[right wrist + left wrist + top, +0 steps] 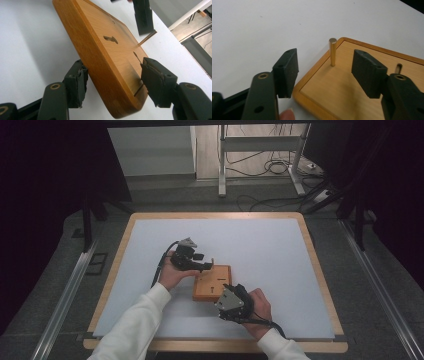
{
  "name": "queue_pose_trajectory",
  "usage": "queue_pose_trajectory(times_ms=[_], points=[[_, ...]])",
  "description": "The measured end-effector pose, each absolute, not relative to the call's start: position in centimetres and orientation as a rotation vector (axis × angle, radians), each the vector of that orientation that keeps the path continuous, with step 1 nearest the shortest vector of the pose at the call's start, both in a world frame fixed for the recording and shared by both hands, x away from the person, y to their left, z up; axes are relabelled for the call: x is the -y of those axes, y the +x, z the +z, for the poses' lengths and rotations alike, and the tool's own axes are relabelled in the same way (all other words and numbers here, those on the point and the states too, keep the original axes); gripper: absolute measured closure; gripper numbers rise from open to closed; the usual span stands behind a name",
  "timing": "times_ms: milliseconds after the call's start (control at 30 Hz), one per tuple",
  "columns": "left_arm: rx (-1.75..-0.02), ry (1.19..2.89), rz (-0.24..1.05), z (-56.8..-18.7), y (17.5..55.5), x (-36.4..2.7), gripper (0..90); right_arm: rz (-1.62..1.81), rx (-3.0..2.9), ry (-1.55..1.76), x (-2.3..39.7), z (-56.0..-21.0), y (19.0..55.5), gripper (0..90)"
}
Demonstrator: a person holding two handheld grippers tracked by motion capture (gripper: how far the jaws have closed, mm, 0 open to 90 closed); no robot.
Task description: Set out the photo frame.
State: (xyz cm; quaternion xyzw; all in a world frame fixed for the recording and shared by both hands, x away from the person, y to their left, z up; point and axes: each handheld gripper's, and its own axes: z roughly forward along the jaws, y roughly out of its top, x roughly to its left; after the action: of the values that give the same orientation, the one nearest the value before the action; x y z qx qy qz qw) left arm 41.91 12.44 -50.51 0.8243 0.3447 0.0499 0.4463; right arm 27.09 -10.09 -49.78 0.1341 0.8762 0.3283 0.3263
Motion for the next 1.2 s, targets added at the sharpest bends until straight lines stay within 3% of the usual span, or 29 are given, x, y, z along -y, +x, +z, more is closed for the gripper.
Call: queue_pose_trajectory(times_ms=[300, 700, 1200], points=[[-0.858, 2.010, 0.177, -50.6, 38.8, -15.9, 32.5, 0.839, -2.284, 0.361, 10.3, -50.1, 27.4, 41.7], [-0.913, 1.993, 0.126, -51.8, 38.8, -17.4, 32.3, 0.825, -2.233, 0.362, 10.5, -49.6, 28.5, 49.1], [-0.920, 2.001, 0.148, -52.2, 37.1, -19.0, 32.0, 0.826, -2.265, 0.373, 10.5, -46.3, 30.7, 55.3]])
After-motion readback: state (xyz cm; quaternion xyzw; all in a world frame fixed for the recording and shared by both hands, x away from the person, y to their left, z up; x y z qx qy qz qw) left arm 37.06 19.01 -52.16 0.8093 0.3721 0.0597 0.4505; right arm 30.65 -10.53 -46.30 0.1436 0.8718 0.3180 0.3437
